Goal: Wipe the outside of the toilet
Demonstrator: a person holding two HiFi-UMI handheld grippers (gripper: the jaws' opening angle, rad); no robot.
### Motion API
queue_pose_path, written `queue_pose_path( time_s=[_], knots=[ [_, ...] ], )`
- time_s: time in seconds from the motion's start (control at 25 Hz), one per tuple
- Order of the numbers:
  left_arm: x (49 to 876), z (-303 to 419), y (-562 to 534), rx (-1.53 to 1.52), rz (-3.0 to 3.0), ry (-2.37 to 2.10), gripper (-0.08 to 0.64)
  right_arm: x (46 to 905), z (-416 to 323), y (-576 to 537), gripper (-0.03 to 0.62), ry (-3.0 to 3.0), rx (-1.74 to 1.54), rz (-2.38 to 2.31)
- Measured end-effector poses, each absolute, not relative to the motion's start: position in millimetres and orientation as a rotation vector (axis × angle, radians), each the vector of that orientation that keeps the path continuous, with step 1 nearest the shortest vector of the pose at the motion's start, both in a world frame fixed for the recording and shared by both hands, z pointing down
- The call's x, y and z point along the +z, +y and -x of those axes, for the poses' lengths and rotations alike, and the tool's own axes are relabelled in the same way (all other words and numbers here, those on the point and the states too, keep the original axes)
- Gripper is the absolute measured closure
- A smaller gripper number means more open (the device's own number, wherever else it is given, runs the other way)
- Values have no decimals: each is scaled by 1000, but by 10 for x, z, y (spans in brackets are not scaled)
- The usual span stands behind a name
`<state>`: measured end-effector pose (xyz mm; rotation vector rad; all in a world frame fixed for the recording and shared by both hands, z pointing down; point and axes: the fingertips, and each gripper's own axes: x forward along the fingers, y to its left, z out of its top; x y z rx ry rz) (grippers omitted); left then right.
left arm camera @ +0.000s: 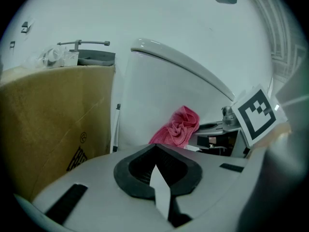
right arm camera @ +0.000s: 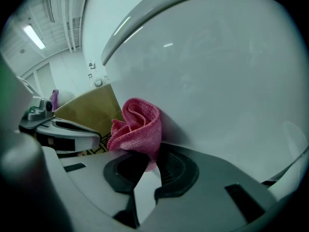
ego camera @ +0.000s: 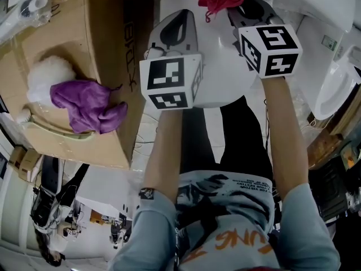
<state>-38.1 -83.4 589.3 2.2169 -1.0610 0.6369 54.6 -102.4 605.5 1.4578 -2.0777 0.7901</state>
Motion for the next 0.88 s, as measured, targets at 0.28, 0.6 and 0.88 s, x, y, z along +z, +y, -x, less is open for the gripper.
queue_pose_path(
  time_s=[0.28,0.6,0.88],
  knots=[
    [5910,187,-730,658,-2234,-1037,537,6055,-780,-908,527,-2065,804,-1494],
    [5929,-29,-645,683,-2233,-1029,537,6058,-1105,-756,526,-2047,824,-1524],
    [5954,-333,-540,695,-2243,-1006,536,6078,-1382,-650,526,-2043,838,-1542]
  ],
)
